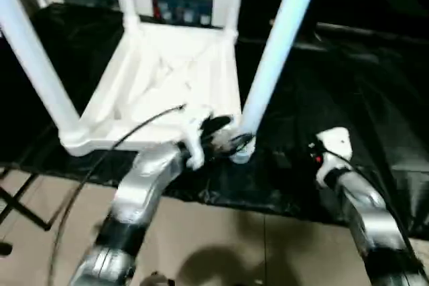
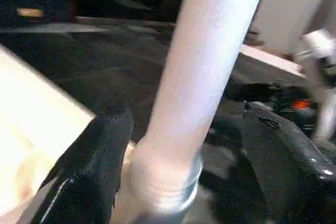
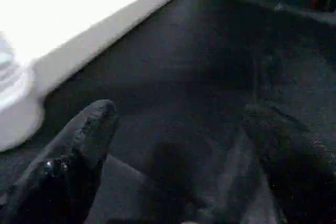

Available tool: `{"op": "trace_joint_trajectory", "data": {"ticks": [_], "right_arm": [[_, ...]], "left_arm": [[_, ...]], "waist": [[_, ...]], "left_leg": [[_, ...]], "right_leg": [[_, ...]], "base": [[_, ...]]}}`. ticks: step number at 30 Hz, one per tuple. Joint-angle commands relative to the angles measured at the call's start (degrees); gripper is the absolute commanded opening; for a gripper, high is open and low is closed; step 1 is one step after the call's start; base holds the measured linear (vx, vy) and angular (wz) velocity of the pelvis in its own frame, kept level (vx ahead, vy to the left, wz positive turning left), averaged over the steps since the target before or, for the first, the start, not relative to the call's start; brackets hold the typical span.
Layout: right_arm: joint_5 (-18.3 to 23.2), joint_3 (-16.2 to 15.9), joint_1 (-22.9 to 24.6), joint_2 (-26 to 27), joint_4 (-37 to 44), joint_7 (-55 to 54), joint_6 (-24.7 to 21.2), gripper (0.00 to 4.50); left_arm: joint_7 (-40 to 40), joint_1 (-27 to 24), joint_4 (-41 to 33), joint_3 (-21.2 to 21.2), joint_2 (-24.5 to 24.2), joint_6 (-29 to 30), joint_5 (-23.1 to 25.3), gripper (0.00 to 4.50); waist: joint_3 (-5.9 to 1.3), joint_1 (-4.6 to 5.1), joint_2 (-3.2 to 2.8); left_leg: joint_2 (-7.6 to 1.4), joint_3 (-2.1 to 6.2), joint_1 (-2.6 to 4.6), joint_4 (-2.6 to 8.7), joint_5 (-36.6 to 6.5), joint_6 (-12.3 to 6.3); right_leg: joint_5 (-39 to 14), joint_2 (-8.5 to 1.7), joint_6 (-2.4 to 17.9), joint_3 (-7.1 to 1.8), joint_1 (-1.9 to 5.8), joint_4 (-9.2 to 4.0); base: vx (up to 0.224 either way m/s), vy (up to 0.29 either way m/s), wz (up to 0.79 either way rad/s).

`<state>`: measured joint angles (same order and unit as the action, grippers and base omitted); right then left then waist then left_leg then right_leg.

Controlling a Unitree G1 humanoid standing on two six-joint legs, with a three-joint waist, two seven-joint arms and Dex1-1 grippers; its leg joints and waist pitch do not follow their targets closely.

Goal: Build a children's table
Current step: Rotate table base, then rotate leg to tighten

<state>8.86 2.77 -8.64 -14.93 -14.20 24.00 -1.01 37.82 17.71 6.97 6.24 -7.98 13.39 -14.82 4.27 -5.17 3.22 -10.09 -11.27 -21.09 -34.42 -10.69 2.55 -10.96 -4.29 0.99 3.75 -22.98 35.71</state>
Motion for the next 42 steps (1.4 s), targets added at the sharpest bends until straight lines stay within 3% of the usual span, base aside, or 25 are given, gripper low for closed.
{"op": "trace_joint_trajectory", "data": {"ticks": [1, 10, 14, 19, 20, 21, 22, 23, 24, 25, 26, 27, 28, 29, 30, 32, 33, 34, 35, 36, 37, 38, 39, 41, 42], "right_arm": [[1.8, -0.4, 2.0, -0.1, 5.9, -0.3, -2.6, 4.31], [4.0, -0.7, 6.7, 5.4, 13.4, -3.7, -5.0, 4.31], [3.8, -1.5, 7.7, 6.3, 15.9, -5.0, -7.3, 4.31], [4.1, -1.8, 7.8, 6.0, 17.8, -5.3, -9.8, 4.31], [3.9, -1.7, 7.8, 6.0, 17.8, -5.1, -10.0, 4.31], [3.0, -2.2, 6.7, 5.2, 16.2, -3.9, -9.6, 4.31], [2.7, -2.5, 6.3, 4.8, 15.6, -3.6, -9.5, 4.31], [2.6, -2.6, 6.2, 4.7, 15.4, -3.6, -9.5, 4.31], [2.4, -2.8, 5.8, 4.4, 15.0, -3.4, -9.6, 4.31], [2.4, -2.8, 5.8, 4.4, 15.0, -3.4, -9.6, 4.31], [2.4, -2.8, 5.6, 4.1, 14.9, -3.4, -9.8, 4.31], [2.3, -3.0, 5.3, 3.7, 14.9, -3.2, -10.3, 4.31], [2.3, -3.1, 5.3, 3.6, 15.0, -3.1, -10.5, 4.31], [2.3, -3.1, 5.3, 3.6, 15.0, -3.1, -10.5, 4.31], [2.3, -3.3, 5.4, 3.5, 15.1, -2.9, -10.5, 4.31], [1.9, -3.7, 5.6, 3.2, 15.2, -2.6, -10.5, 4.31], [1.7, -4.0, 5.8, 2.9, 15.3, -2.2, -10.4, 4.31], [1.7, -4.1, 5.9, 2.7, 15.3, -1.9, -10.2, 4.31], [1.6, -4.1, 6.0, 2.5, 15.4, -1.6, -10.1, 4.31], [1.7, -4.1, 6.0, 2.5, 15.4, -1.6, -10.1, 4.31], [2.0, -4.2, 6.3, 1.8, 15.6, -0.5, -10.2, 4.31], [2.0, -4.4, 6.4, 1.4, 15.8, 0.0, -10.3, 4.31], [1.9, -4.6, 6.5, 1.0, 15.8, 0.4, -10.3, 4.31], [1.8, -4.9, 6.7, 0.2, 16.1, 1.2, -10.3, 4.31], [1.8, -5.0, 6.8, -0.2, 16.2, 1.7, -10.3, 4.31]], "left_arm": [[-2.4, -1.9, -4.6, -2.2, -1.0, 1.5, 0.2, 3.72], [-18.3, -5.7, -7.5, -11.5, 2.1, -0.9, 5.6, 3.72], [-20.8, -5.5, -7.1, -11.2, 1.7, -1.5, 5.7, 3.72], [-21.7, -6.1, -8.8, -10.6, 2.0, 0.0, 6.5, 3.72], [-22.1, -6.1, -8.8, -10.7, 2.4, -0.2, 6.8, 3.72], [-22.6, -6.1, -8.8, -10.8, 2.7, -0.4, 7.3, 3.72], [-22.9, -6.1, -8.6, -10.7, 2.6, -0.5, 7.4, 3.72], [-22.9, -6.1, -8.6, -10.7, 2.6, -0.6, 7.3, 3.72], [-23.0, -6.1, -8.6, -10.6, 2.4, -0.7, 7.1, 3.72], [-23.0, -6.1, -8.6, -10.6, 2.4, -0.7, 7.1, 3.72], [-23.1, -6.2, -8.6, -10.4, 2.2, -0.7, 7.1, 3.72], [-23.3, -6.4, -8.8, -10.3, 2.0, -0.7, 7.0, 3.72], [-23.3, -6.5, -8.9, -10.3, 2.0, -0.6, 6.8, 3.72], [-23.3, -6.5, -8.9, -10.3, 2.0, -0.6, 6.8, 3.72], [-23.4, -6.6, -9.0, -10.3, 2.0, -0.5, 6.8, 3.72], [-23.5, -6.7, -9.2, -10.5, 2.0, -0.3, 7.2, 3.72], [-23.4, -7.0, -9.6, -11.2, 2.4, -1.4, 6.5, 3.72], [-23.7, -7.2, -9.9, -11.2, 2.3, -0.8, 6.7, 3.72], [-24.0, -7.3, -9.9, -11.2, 2.2, -0.5, 7.0, 3.72], [-24.0, -7.3, -9.9, -11.2, 2.1, -0.5, 7.0, 3.72], [-24.0, -7.7, -9.8, -10.9, 1.6, -0.9, 7.0, 3.72], [-24.0, -7.8, -9.8, -10.8, 1.4, -1.3, 7.3, 3.72], [-24.2, -8.0, -9.8, -10.6, 1.1, -1.6, 7.4, 3.72], [-24.1, -8.0, -9.5, -10.5, 0.7, -2.0, 7.7, 3.72], [-23.8, -7.8, -9.3, -10.4, 0.5, -1.6, 7.5, 3.72]], "waist": [[-3.91, -0.01, -0.04], [-3.38, 0.47, -0.23], [-3.58, 0.3, -0.6], [-2.49, 1.19, -1.05], [-2.06, 1.98, -1.52], [-1.58, 2.28, -2.23], [-1.41, 2.42, -1.91], [-1.94, 2.08, -2.36], [-1.8, 2.04, -2.0], [-2.3, 2.09, -0.4], [-3.02, 0.92, 0.43], [-3.8, -0.19, 1.29], [-4.04, -0.54, 1.23], [-4.14, -0.57, 0.87], [-4.29, -0.36, -0.19], [-3.95, 0.64, -2.7], [-4.97, 1.81, -3.48], [-4.69, 2.61, -3.24], [-5.51, 2.89, -3.06], [-6.13, 2.71, -1.4], [-6.31, 2.12, -0.66], [-7.3, 0.97, 1.42], [-6.59, -0.11, 0.6], [-6.51, -0.16, -0.15], [-6.32, 0.01, -0.54]], "left_leg": [[-3.97, 1.85, 0.53, 4.61, -14.4, -1.92], [-3.3, 2.26, 0.88, 4.92, -20.2, 0.46], [-3.51, 2.39, 1.2, 5.33, -21.0, 1.15], [-3.15, 2.61, 4.64, 5.58, -36.7, 1.53], [-3.98, 1.48, 10.67, 4.23, -41.0, 3.49], [-6.13, 1.91, 11.39, 5.8, -45.0, 4.77], [-7.37, 2.21, 10.75, 7.14, -47.1, 5.16], [-9.71, 2.29, 9.55, 9.59, -48.0, 5.13], [-8.52, 1.76, 8.15, 10.21, -47.3, 3.32], [-5.4, 1.91, 5.57, 8.34, -43.9, 0.96], [-0.75, 0.39, 3.31, 3.08, -30.1, -0.81], [0.14, 1.94, 0.33, -1.94, -14.7, -3.37], [0.16, 2.96, -1.0, -2.99, -10.9, -4.07], [0.12, 4.03, -2.15, -2.91, -6.4, -4.62], [-0.42, 4.02, -2.26, -0.38, -1.0, -5.14], [-2.61, 4.67, -0.49, 4.16, -1.1, -6.55], [-5.39, 7.53, 4.84, 4.53, -1.8, -10.49], [-6.9, 8.95, 6.67, 4.47, -1.1, -13.78], [-8.24, 10.58, 8.72, 2.94, 9.8, -20.73], [-7.04, 10.29, 8.41, -0.24, 27.4, -24.99], [-4.6, 8.62, 6.71, -1.58, 32.5, -23.67], [1.55, 5.63, 0.19, -2.58, 35.2, -18.37], [1.96, 4.67, -1.78, -1.96, 27.6, -12.75], [0.85, 4.53, -1.05, -0.75, 17.7, -4.72], [0.33, 4.74, -0.72, -0.25, 15.5, -3.38]], "right_leg": [[-13.9, -4.26, 9.5, -3.16, 2.79, -4.83], [-27.0, -4.22, 3.4, -2.93, 1.58, -6.88], [-23.7, -3.98, 3.5, -2.86, 1.77, -6.43], [-38.7, -3.14, 2.0, -0.9, 1.93, -8.93], [-38.2, -0.61, 2.8, -0.19, -1.28, -9.69], [-31.8, 0.0, 3.6, 0.77, -1.22, -7.8], [-28.6, -0.28, 3.4, 1.4, -0.75, -5.73], [-21.2, -1.57, 3.7, 1.38, 1.34, -1.44], [-16.4, -2.48, 4.2, 0.8, 2.49, -0.65], [-18.1, -3.9, 3.6, -0.15, 4.37, -3.46], [-41.6, -6.54, -1.1, -2.99, 6.37, -8.7], [-52.5, -10.48, -1.7, -6.32, 9.14, -10.04], [-51.3, -11.03, 0.0, -7.03, 9.96, -9.64], [-42.7, -9.68, 4.9, -6.48, 10.14, -8.8], [-31.7, -6.91, 8.9, -3.56, 9.66, -7.89], [-20.4, -1.95, 8.3, 0.41, 7.79, -6.12], [-11.9, -0.68, 8.3, 1.41, 4.87, -2.84], [-8.5, -0.91, 8.8, 1.35, 2.87, -1.27], [-1.7, -2.27, 8.3, 0.31, 0.35, 0.94], [7.7, -4.43, 7.3, -2.17, -1.07, 0.88], [15.1, -5.32, 7.6, -3.29, -0.14, 0.13], [39.2, -3.27, 6.0, -5.4, 6.5, 2.36], [59.9, -2.85, 5.7, -6.34, 6.95, 2.87], [61.1, -1.27, 5.6, -5.4, 7.31, 2.78], [57.8, -1.4, 5.6, -5.11, 7.11, 2.5]], "base": [[0.0, 0.0, 0.0], [0.0, 0.0, 0.0], [0.0, 0.0, 0.0], [0.0, 0.0, 0.0], [0.047, 0.014, -0.36], [0.047, 0.014, -0.36], [0.073, 0.022, -0.74], [0.057, -0.009, -0.83], [0.057, -0.009, -0.83], [0.043, -0.066, -0.58], [0.084, -0.068, -0.28], [0.084, -0.068, -0.28], [0.123, -0.05, -0.12], [0.135, -0.044, -0.02], [0.135, -0.044, -0.02], [0.177, 0.008, -0.05], [0.195, 0.022, -0.05], [0.234, 0.021, 0.07], [0.2, 0.011, 0.09], [0.2, 0.011, 0.09], [0.113, 0.024, 0.03], [0.06, 0.01, 0.15], [0.06, 0.01, 0.15], [0.018, -0.014, 0.11], [0.0, 0.0, 0.0]]}}
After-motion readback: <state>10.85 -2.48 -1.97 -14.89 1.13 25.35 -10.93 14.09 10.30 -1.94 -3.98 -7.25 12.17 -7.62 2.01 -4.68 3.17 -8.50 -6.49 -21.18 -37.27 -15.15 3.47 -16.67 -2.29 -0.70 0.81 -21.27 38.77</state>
